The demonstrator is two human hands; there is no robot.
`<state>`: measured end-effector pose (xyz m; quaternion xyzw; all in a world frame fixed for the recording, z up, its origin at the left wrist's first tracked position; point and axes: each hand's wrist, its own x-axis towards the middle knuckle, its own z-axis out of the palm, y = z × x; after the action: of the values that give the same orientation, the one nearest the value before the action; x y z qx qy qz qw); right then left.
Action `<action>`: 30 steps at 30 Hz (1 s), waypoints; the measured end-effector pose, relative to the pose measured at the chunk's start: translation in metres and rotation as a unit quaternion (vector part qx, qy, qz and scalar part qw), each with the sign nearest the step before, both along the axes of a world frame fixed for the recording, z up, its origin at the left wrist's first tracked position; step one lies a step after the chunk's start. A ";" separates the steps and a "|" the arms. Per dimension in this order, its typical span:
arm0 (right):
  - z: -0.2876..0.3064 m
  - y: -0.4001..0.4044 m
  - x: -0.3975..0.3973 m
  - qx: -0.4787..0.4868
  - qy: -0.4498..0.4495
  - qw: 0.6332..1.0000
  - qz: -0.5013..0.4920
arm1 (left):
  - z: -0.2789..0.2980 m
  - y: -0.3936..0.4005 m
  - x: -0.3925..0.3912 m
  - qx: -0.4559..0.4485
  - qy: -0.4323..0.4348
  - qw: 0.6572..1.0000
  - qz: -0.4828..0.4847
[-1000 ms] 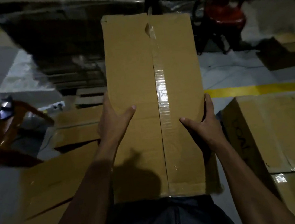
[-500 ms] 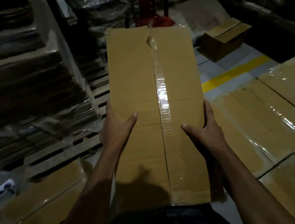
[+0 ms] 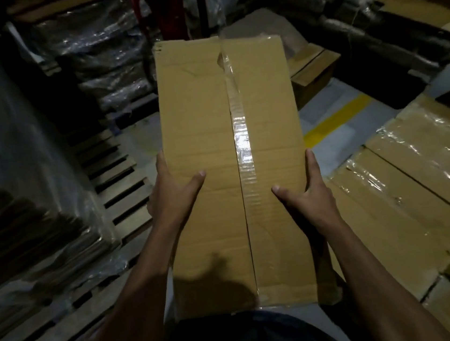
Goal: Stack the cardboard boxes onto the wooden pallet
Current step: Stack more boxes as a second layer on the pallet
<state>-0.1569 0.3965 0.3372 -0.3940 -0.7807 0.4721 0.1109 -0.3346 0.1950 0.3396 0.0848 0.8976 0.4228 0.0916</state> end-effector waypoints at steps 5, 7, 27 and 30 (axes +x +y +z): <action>-0.010 0.044 -0.066 0.002 0.007 0.999 -0.049 | -0.014 0.064 -0.087 -0.010 -0.011 0.999 -0.047; -0.011 0.064 -0.102 0.000 0.019 0.997 -0.077 | -0.018 0.095 -0.132 -0.006 -0.016 0.997 -0.073; -0.034 0.259 -0.219 -0.034 -0.011 0.961 -0.276 | -0.019 0.380 -0.300 -0.039 -0.015 0.958 -0.282; -0.038 0.307 -0.225 -0.046 -0.012 0.955 -0.293 | -0.023 0.439 -0.311 -0.031 -0.015 0.949 -0.312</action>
<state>-0.3817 0.7034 0.2991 -0.6155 -0.6103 0.4493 0.2166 -0.6454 0.6335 0.3169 0.3514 0.8373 0.3467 0.2351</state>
